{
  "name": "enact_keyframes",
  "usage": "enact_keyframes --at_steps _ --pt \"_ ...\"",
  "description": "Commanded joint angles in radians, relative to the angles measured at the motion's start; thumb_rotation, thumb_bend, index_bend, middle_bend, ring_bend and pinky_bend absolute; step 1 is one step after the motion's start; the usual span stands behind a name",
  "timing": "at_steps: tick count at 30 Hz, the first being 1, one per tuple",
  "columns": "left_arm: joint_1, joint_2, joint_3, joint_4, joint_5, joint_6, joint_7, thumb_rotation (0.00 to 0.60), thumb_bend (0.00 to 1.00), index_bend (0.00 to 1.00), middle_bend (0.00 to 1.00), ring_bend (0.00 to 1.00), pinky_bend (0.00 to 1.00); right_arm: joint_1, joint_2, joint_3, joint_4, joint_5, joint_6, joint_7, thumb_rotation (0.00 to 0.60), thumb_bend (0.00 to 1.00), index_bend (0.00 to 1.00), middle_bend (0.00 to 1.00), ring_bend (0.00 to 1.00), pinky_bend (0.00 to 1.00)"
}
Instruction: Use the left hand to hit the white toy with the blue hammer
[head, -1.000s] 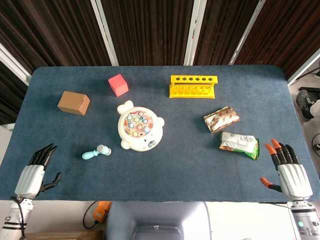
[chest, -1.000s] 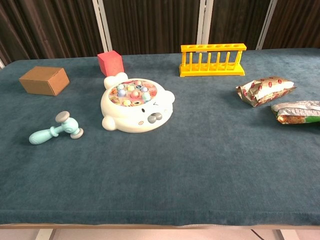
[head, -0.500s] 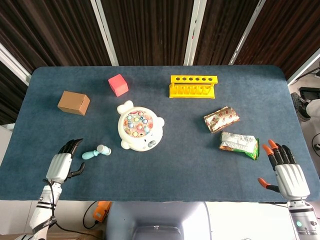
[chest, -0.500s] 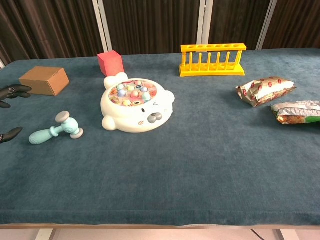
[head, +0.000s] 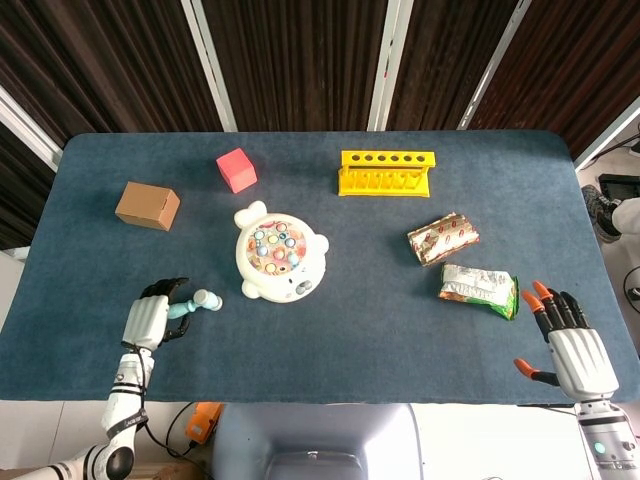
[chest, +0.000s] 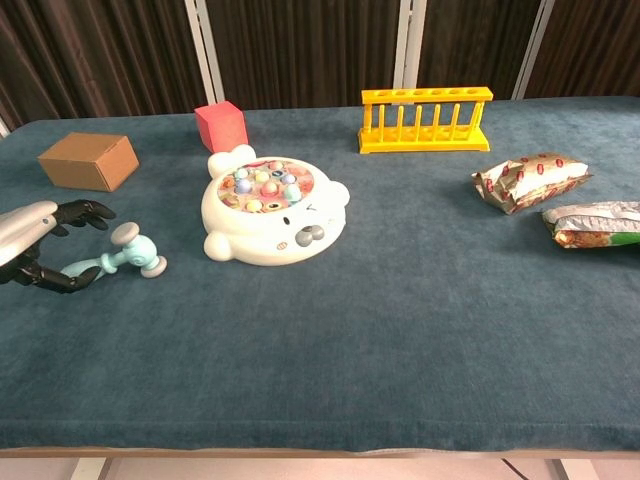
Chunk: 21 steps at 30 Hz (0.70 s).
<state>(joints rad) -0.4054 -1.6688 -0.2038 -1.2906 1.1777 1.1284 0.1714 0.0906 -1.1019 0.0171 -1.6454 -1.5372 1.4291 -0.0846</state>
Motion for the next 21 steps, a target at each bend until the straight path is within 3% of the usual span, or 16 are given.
enact_keyframes --at_steps 1,21 --pt "-0.008 -0.012 0.0 0.014 -0.008 -0.006 0.006 0.6 0.38 0.22 0.21 0.16 0.2 -0.001 0.001 0.0 0.001 0.0 0.001 0.002 0.6 0.27 0.0 0.0 0.0 0.0" --pt "-0.042 -0.071 -0.017 0.078 -0.042 -0.014 0.005 0.6 0.4 0.34 0.33 0.27 0.22 0.003 -0.001 -0.003 0.004 0.002 -0.009 -0.002 0.6 0.27 0.0 0.0 0.0 0.0"
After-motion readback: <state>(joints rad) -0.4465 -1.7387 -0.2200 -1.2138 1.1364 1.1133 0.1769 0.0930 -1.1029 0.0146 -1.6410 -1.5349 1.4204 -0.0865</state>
